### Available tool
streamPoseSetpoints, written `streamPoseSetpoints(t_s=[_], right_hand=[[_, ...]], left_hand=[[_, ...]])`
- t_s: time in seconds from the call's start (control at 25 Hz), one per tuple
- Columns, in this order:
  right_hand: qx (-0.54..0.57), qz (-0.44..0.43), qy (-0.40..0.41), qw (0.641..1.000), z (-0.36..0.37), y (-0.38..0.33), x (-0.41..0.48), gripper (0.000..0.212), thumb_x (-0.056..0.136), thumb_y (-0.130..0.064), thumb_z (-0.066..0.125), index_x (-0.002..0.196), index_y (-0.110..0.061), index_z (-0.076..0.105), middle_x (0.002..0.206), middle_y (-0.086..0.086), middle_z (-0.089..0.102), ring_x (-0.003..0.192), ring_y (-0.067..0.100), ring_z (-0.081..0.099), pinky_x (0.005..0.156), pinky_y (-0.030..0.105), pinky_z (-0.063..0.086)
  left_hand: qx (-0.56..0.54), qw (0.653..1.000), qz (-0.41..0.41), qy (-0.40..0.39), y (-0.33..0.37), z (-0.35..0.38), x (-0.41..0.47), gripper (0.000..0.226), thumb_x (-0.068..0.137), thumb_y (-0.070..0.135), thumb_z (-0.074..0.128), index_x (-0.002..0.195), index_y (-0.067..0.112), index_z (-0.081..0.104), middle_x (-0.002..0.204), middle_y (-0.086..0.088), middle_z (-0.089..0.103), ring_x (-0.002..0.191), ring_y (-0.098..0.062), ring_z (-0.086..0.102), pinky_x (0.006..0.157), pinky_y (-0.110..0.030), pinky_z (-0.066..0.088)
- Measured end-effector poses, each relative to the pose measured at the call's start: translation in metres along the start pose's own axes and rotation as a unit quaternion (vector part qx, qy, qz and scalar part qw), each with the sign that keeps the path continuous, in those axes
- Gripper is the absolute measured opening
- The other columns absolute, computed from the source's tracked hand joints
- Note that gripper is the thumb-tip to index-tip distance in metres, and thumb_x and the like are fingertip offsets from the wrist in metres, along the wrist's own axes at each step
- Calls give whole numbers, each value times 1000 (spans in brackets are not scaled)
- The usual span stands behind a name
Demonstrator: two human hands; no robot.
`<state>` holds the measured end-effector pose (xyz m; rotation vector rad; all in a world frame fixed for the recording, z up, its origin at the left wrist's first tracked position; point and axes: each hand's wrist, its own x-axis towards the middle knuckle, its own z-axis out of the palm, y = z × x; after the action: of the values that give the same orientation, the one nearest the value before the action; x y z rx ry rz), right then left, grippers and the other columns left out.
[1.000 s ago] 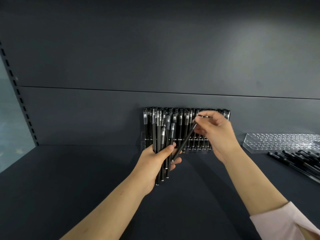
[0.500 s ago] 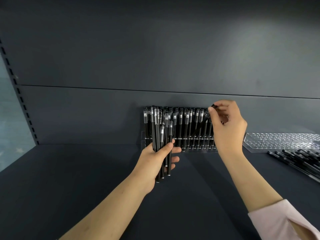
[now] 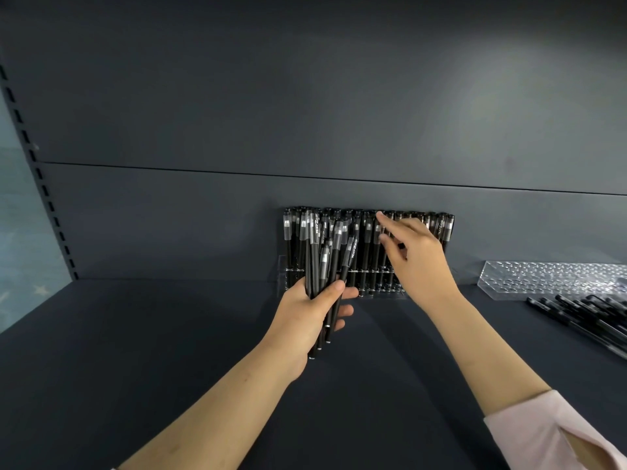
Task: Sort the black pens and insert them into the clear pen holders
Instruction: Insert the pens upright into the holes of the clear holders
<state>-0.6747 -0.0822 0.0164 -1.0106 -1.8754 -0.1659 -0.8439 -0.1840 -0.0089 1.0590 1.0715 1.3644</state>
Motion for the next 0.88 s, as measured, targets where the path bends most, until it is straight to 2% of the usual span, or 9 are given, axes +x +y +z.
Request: streamPoseSetpoints(t_s=[0.08,0.16,0.24,0.36,0.48,0.64,0.72,0.8,0.88], right_hand=[[15,18,9,1000,-5,-6,0,35,95,-14,57,130,-12,59,99,1,58,78,3,50,81,13,44],[83,93,-20,992,-14,-17,2,30,95,-22,57,125,-20,62,97,-7,61,80,-3,54,75,6,41],[187,163,-89,965,-21,-28,3,20,94,-27,59,111,-25,68,96,-14,67,83,-6,59,76,11,45],[321,220,-147,909,-22,-41,0,10,90,-20,65,95,-24,73,93,-11,72,87,5,66,80,25,55],[369,250,-152,882,-21,-45,-1,10,86,-16,70,96,-18,71,84,-6,71,83,7,66,78,25,55],[405,280,-159,856,-20,-46,-2,23,84,-11,71,106,-14,63,84,0,72,84,13,68,79,25,55],[413,279,-125,858,-21,-44,0,26,86,-9,69,109,-15,60,83,1,72,83,14,69,79,26,56],[403,274,-41,872,-26,-40,4,23,88,-8,67,107,-15,58,83,2,72,79,16,69,77,27,56],[347,253,54,902,-34,-32,6,20,89,-11,67,103,-20,57,84,0,70,74,17,69,77,31,56]], left_hand=[[-13,1000,-2,2,0,1,0,18,96,22,59,113,16,60,95,1,77,90,-17,73,78,-31,59],[-26,1000,-4,3,0,1,0,19,96,23,60,113,15,60,94,-1,77,90,-18,73,79,-31,59],[-37,999,-7,2,1,1,1,21,95,23,61,113,13,61,94,-4,77,90,-19,73,79,-33,59],[-44,999,-7,-3,2,1,0,22,94,23,62,113,13,62,94,-5,77,89,-20,73,79,-33,59],[-47,999,-9,-11,3,2,-1,21,94,22,62,113,13,63,94,-6,77,89,-19,74,79,-33,59],[-39,999,-16,-22,2,2,-1,18,94,21,62,110,13,64,97,-6,76,90,-20,74,81,-35,59],[-38,999,-21,-14,3,0,1,17,94,20,62,109,12,66,98,-7,76,90,-21,74,81,-36,59],[-43,999,-28,-2,3,-4,4,18,95,20,61,110,12,67,99,-8,76,90,-22,74,79,-36,60],[-38,999,-34,1,3,-7,5,19,96,21,59,111,13,67,97,-7,76,89,-21,74,76,-33,60]])
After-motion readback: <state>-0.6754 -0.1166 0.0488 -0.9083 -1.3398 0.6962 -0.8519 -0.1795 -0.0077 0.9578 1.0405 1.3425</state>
